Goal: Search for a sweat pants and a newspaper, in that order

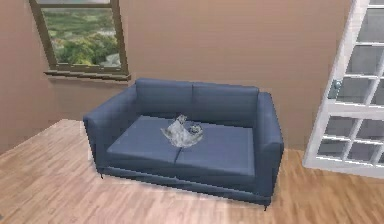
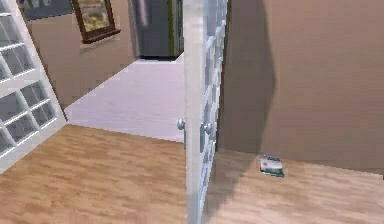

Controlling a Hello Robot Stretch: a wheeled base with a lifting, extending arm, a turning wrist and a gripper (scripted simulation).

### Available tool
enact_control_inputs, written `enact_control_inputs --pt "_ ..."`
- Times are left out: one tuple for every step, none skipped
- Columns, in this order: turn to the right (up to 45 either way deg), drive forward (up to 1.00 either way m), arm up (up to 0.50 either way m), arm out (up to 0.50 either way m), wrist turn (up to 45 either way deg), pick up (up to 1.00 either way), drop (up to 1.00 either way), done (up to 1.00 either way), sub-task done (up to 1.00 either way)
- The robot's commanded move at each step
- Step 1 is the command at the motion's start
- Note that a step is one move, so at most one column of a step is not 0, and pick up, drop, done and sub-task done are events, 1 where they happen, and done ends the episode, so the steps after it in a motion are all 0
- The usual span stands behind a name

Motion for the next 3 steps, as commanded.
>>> enact_control_inputs --pt "0.0 0.25 0.00 0.00 0.0 0.00 0.00 0.00 0.00" --pt "-27.0 0.00 0.00 0.00 0.0 0.00 0.00 0.00 0.00" --pt "0.0 0.35 0.00 0.00 0.0 0.00 0.00 0.00 0.00"
